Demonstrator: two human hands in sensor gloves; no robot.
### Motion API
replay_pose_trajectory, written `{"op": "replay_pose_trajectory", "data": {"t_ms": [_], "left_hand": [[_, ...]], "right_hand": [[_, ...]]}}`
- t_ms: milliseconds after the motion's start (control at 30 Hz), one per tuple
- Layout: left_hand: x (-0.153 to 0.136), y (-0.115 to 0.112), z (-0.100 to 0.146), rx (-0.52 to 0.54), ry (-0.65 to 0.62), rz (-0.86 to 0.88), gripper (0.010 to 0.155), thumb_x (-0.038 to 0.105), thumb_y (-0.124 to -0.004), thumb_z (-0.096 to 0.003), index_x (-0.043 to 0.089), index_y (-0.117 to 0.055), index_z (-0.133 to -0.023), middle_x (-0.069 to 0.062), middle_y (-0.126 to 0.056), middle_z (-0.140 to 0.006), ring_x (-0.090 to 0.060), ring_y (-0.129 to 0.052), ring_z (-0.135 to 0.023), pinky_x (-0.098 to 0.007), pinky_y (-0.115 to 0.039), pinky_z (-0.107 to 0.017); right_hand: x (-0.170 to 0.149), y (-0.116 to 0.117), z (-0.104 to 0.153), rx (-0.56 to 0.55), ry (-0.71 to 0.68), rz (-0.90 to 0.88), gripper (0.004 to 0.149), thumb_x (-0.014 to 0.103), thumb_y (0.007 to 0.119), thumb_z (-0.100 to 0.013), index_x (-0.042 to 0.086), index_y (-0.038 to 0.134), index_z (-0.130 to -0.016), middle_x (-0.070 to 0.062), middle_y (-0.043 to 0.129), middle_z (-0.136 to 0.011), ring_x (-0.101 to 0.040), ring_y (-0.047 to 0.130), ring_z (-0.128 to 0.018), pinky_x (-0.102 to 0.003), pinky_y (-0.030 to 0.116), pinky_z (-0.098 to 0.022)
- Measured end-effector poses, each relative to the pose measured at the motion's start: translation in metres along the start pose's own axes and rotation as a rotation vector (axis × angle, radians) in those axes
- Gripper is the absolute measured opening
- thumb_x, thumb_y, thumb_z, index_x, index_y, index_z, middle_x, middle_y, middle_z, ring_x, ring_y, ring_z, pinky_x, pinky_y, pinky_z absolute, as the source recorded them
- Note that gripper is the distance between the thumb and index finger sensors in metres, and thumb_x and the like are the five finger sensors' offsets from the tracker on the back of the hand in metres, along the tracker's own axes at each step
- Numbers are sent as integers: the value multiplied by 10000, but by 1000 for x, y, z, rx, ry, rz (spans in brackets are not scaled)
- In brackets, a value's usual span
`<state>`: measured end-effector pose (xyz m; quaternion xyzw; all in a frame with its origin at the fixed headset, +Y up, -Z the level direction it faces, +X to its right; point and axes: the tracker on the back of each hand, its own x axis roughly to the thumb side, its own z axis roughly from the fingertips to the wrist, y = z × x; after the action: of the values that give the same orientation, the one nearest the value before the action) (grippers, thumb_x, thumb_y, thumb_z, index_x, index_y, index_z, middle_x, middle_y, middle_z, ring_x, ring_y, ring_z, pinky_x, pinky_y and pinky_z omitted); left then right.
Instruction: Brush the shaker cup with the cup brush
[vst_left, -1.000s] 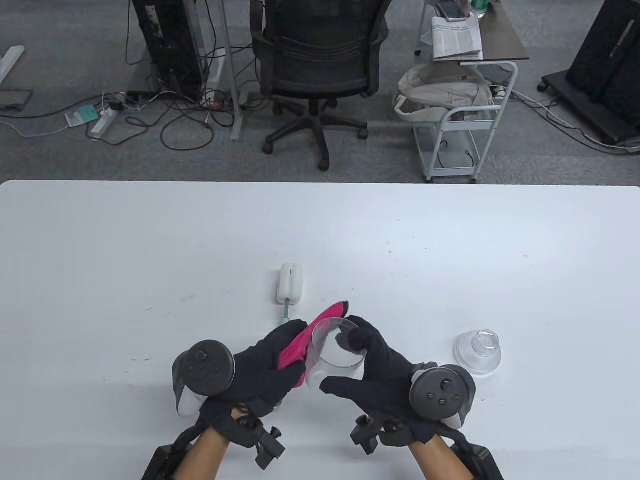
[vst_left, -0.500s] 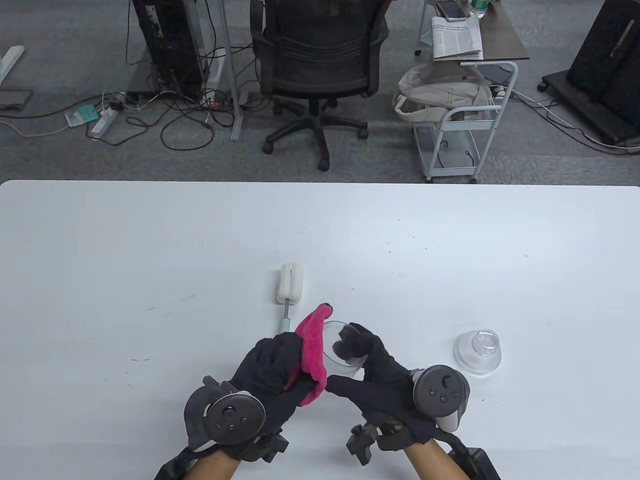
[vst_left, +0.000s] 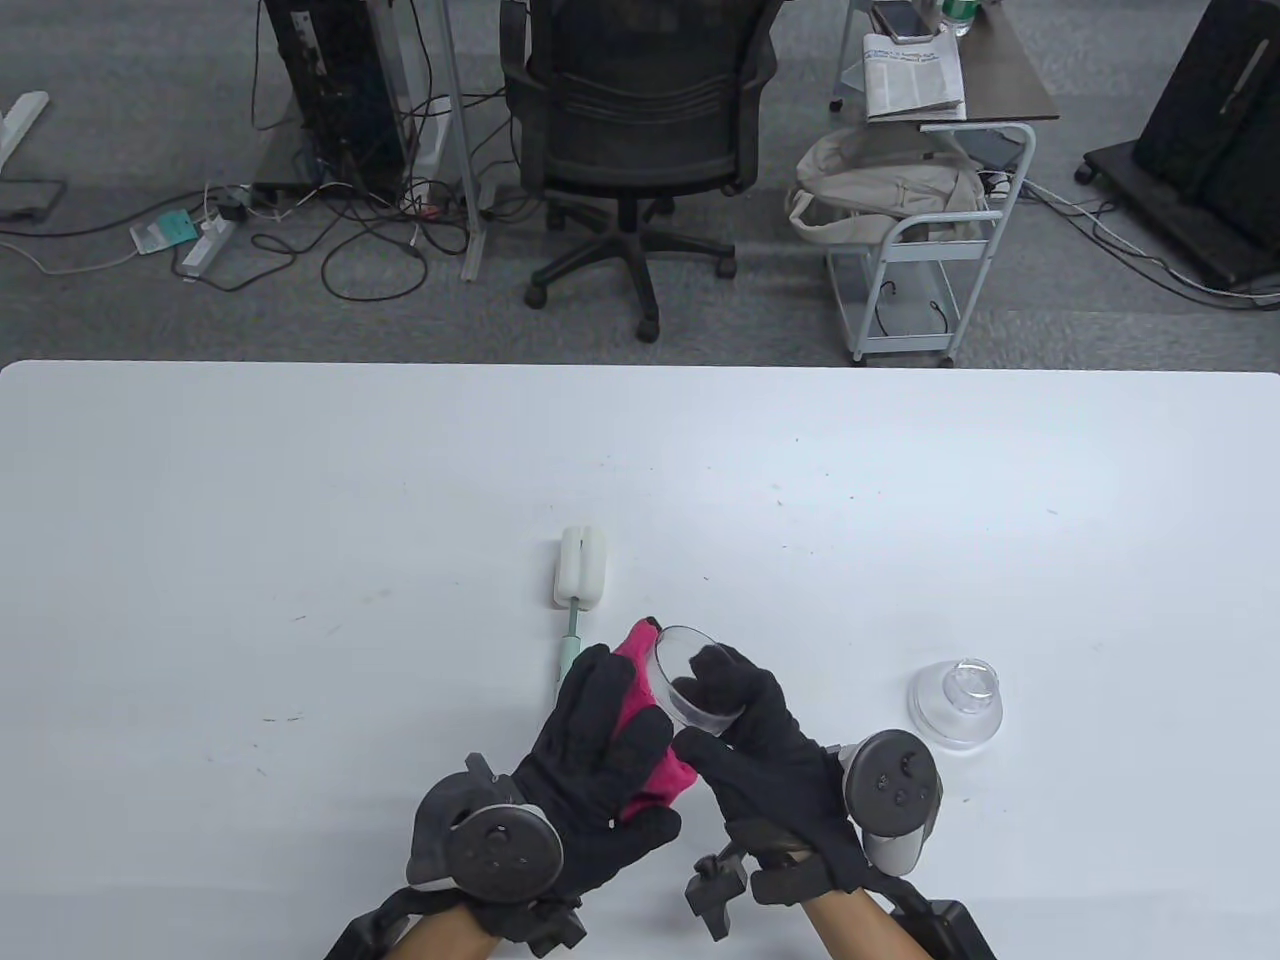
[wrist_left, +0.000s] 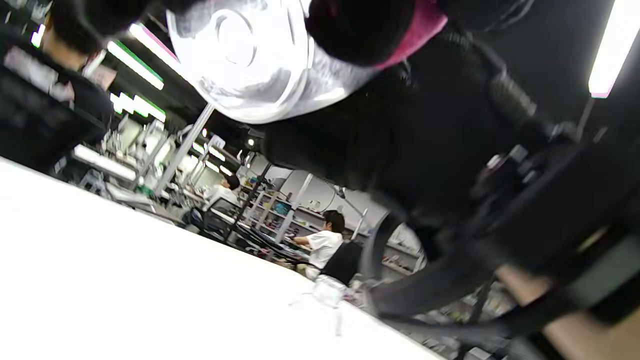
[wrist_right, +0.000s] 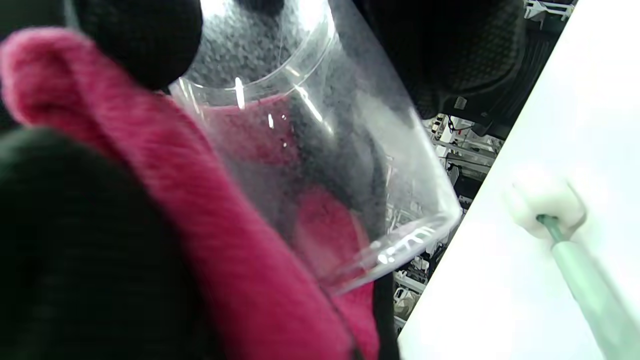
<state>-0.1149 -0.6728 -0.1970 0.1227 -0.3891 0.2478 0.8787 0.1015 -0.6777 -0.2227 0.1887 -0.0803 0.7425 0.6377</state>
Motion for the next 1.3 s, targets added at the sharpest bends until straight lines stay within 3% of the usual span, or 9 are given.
{"op": "replay_pose_trajectory", "data": {"t_ms": [167, 333, 533, 667, 733, 900, 1100, 1200, 1300], "left_hand": [[-3, 14, 3, 117, 36, 7, 729, 598, -599, -567, 506, -92, -1082, -49, -83, -1237, -508, -310, -1136, -680, -515, -754], [-6, 24, 4, 66, 2, 52, 727, 575, -669, -570, 479, -206, -1122, -69, -178, -1262, -520, -366, -1136, -684, -544, -741], [10, 7, 0, -5, 16, -219, 749, 501, -608, -603, 428, -59, -1107, -51, -6, -1237, -523, -161, -1145, -706, -408, -783], [18, 5, 1, 57, 43, -340, 856, 574, -602, -588, 391, 97, -1048, -80, 65, -1206, -535, -151, -1131, -707, -406, -777], [17, 12, 3, 115, 62, -302, 867, 579, -619, -583, 380, 76, -1061, -101, -30, -1226, -522, -262, -1138, -691, -476, -765], [-1, 24, 5, 80, -1, -33, 860, 605, -713, -545, 444, -82, -1106, -58, -158, -1260, -491, -364, -1153, -677, -535, -761], [-19, 22, 2, 60, 1, 386, 759, 578, -649, -575, 452, -132, -1117, -105, -196, -1260, -524, -393, -1129, -680, -551, -736], [-10, 15, 2, 11, -3, 178, 769, 543, -618, -594, 433, -48, -1098, -113, -88, -1240, -531, -312, -1129, -690, -493, -754], [9, -2, -1, -102, -11, -140, 838, 568, -590, -589, 406, 87, -1056, -86, 152, -1171, -537, -13, -1112, -726, -299, -788]], "right_hand": [[3, 14, 3, 136, -31, 49, 417, 535, 657, -508, 260, 632, -821, -335, 483, -1027, -516, 829, -820, -574, 756, -607], [-4, 17, -2, 236, 5, 17, 395, 553, 641, -503, 269, 710, -770, -315, 528, -1031, -486, 870, -787, -549, 777, -593], [-7, 3, -2, 27, 65, -53, 381, 541, 669, -494, 267, 715, -754, -304, 515, -1043, -494, 870, -778, -551, 783, -584], [0, 9, 1, 109, -9, -2, 383, 539, 641, -507, 264, 727, -759, -295, 458, -1073, -514, 834, -809, -563, 760, -607], [3, 16, 3, 142, -23, 46, 387, 541, 616, -517, 261, 738, -754, -303, 462, -1073, -516, 839, -801, -567, 760, -601], [2, 21, 1, 238, -22, 40, 438, 581, 596, -521, 242, 777, -732, -304, 490, -1071, -528, 849, -775, -578, 758, -586], [6, 10, -1, 144, -28, -6, 459, 627, 731, -471, 228, 790, -691, -272, 608, -1031, -507, 918, -684, -568, 802, -519], [5, 2, -1, 46, -29, 35, 456, 626, 703, -488, 227, 776, -694, -291, 599, -1020, -502, 928, -667, -560, 814, -503], [3, -6, -2, -62, -8, 16, 458, 613, 682, -500, 215, 749, -716, -306, 540, -1027, -517, 894, -694, -569, 795, -517]]}}
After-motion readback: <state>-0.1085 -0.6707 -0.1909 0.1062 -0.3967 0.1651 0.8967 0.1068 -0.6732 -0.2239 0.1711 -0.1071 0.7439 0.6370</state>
